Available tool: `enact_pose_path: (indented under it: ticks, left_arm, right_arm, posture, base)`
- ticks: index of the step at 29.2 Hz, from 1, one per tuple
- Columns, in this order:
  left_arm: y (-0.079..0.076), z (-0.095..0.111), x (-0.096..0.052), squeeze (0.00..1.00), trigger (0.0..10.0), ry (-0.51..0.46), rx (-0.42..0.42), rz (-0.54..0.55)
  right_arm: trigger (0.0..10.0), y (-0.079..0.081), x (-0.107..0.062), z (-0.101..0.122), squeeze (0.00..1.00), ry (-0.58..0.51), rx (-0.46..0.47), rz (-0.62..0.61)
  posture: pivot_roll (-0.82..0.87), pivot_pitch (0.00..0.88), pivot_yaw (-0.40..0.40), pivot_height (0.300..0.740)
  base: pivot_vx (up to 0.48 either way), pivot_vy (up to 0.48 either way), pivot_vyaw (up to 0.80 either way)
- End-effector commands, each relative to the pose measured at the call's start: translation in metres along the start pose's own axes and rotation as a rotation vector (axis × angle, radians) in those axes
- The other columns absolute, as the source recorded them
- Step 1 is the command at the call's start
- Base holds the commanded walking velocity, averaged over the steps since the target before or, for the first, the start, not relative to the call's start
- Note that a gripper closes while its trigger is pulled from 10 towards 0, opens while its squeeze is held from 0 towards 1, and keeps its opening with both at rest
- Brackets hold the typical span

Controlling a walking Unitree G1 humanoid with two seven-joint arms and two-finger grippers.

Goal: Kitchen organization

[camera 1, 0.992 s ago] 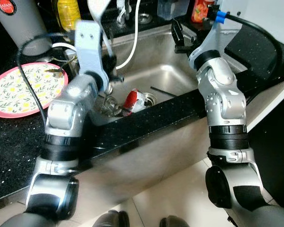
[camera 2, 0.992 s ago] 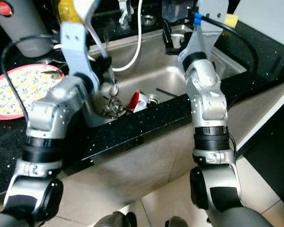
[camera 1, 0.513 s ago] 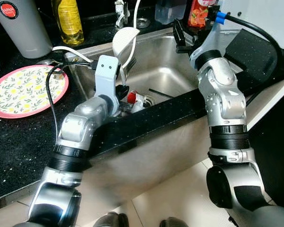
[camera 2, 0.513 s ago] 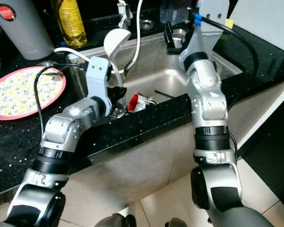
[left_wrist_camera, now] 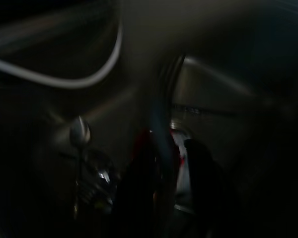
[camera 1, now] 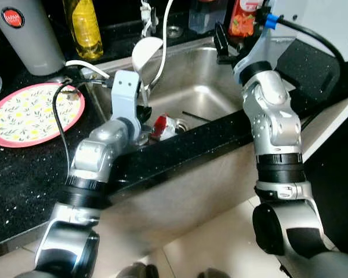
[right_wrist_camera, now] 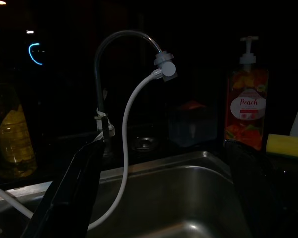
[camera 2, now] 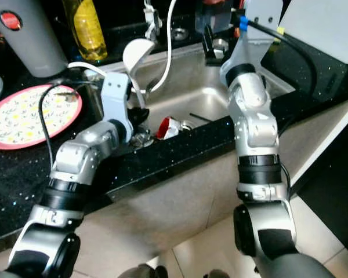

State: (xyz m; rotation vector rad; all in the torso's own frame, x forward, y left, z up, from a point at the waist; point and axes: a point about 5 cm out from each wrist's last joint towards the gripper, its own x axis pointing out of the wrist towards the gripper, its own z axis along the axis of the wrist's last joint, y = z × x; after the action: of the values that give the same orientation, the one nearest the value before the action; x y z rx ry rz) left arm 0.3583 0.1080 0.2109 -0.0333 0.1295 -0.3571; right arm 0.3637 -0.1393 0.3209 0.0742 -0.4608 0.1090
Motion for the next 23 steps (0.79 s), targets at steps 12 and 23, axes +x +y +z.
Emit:
enact_pose_path:
  ticks: [12, 23]
  left_arm:
    - [0.002, 0.056, -0.021, 0.0, 10.0, -0.37, 0.011, -0.039]
    - [0.073, 0.051, -0.035, 0.0, 10.0, -0.32, -0.117, 0.452]
  right_arm:
    - [10.0, 0.001, -0.005, -0.006, 0.0, 0.002, 0.008, 0.006]
    - [10.0, 0.008, 0.003, -0.005, 0.0, -0.013, 0.029, 0.027]
  posture:
    - [0.02, 0.0, 0.038, 0.74]
    - [0.06, 0.0, 0.019, 0.74]
  base:
    - [0.0, 0.0, 0.0]
    - [0.0, 0.0, 0.0]
